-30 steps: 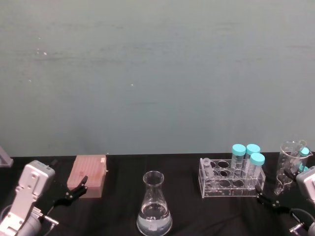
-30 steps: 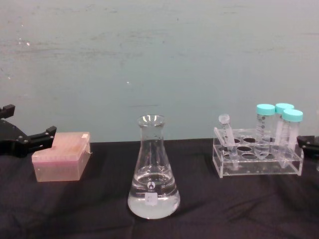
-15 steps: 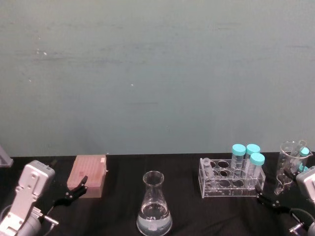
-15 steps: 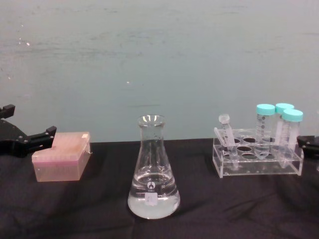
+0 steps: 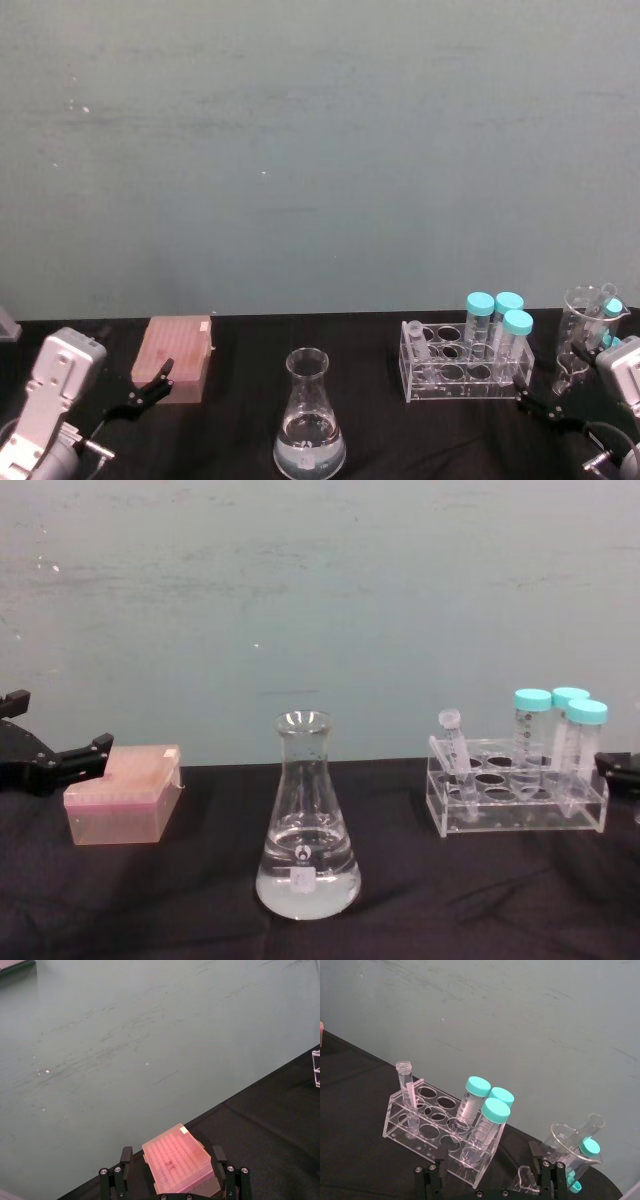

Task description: Pour the liquid from the test tube into the beaker using one hand.

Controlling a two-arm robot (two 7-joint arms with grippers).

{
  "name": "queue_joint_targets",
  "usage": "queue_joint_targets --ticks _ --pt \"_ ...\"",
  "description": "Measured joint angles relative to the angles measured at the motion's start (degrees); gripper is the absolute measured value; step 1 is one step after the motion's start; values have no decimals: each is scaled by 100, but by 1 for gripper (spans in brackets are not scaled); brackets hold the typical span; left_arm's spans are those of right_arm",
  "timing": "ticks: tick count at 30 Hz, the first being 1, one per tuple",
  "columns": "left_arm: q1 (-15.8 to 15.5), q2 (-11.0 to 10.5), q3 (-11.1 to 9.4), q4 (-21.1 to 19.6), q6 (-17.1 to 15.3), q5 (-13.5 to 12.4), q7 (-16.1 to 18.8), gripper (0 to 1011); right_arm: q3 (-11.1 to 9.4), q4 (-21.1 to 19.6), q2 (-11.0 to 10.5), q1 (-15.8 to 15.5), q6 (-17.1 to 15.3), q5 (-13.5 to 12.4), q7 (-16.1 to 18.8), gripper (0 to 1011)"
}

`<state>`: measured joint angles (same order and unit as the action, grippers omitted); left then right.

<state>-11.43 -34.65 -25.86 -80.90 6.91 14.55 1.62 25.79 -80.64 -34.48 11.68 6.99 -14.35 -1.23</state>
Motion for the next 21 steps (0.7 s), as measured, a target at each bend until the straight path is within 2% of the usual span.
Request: queue_joint_targets --ticks 10,21 --pt "0 0 0 0 0 0 0 1000 -17 167 108 292 163 174 399 1000" --pt "0 0 0 0 0 -1 0 1000 133 478 341 741 347 330 1094 1000"
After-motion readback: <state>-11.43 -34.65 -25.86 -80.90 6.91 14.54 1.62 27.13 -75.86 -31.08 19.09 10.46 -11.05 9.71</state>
